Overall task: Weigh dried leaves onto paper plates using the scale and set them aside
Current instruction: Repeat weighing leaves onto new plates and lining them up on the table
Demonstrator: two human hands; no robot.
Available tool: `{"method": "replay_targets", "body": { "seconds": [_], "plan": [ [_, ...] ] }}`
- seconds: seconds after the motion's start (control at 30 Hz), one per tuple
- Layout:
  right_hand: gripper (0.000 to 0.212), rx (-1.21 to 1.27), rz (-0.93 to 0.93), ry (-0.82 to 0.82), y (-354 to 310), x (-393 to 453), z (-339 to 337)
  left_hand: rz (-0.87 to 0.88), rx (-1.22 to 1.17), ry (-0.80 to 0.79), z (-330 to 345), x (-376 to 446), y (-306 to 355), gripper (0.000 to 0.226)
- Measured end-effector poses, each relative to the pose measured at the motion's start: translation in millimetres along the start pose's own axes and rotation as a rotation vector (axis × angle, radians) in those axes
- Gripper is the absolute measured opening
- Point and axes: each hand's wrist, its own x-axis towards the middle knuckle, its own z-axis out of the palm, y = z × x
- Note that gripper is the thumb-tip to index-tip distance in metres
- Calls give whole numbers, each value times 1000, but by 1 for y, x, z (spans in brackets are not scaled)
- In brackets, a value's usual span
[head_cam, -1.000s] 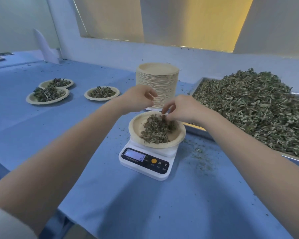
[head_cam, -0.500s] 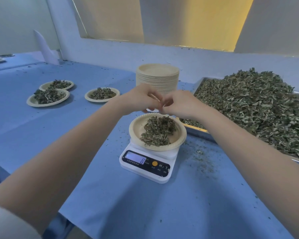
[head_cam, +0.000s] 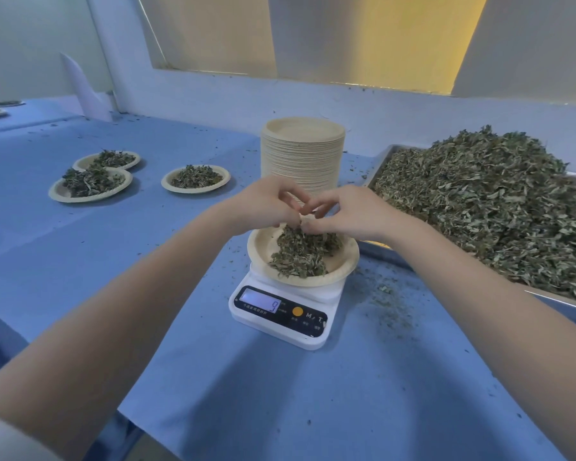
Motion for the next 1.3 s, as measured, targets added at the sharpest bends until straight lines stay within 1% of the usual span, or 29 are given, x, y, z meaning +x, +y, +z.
{"method": "replay_targets", "body": {
  "seconds": [0.07,0.13,0.23,0.3,0.4,0.5,0.57,0.63,0.7,0.77,0.8,0.83,0.9,0.93,1.0,1.1,1.3],
  "plan": [
    [38,-31,-31,-28,-4,2,7,-32,-10,70,2,2,-3,36],
    [42,-111,-67,-61,-10,7,15,-71,-39,108,2,4,-5,38],
    [26,-225,-118,-45,-17,16,21,-112,-37,86,2,4,-10,40],
    [17,-228,-128,-1,-20,20,19,-123,-37,85,1,3,-13,40],
    [7,-106,-84,38,-22,21,9,-139,-66,102,-4,4,-18,38],
    [5,9,-53,77,-22,21,-6,-157,-77,83,-9,5,-20,36],
    [4,32,-52,135,-20,21,-19,-158,-72,56,-10,5,-20,36],
    [3,-3,-52,216,-16,21,-33,-153,-64,34,-10,7,-19,37],
    [5,-78,-36,301,-7,22,-47,-144,-70,34,-8,10,-16,37],
    [9,-204,21,364,7,23,-60,-131,-83,46,-4,14,-12,36],
    [11,-275,67,359,15,24,-65,-124,-87,55,-3,15,-10,35],
    [15,-349,123,319,21,25,-68,-115,-90,64,-1,17,-8,35],
    [27,-496,233,189,30,23,-68,-93,-94,78,3,21,-3,35],
    [32,-530,260,153,32,22,-66,-85,-97,82,6,23,-1,35],
    [32,-488,249,152,31,19,-58,-71,-99,89,10,27,5,35],
    [26,-406,191,161,27,17,-49,-56,-100,82,18,33,12,34],
    [20,-347,160,130,27,16,-40,-26,-90,58,27,39,19,31]
  ]
}}
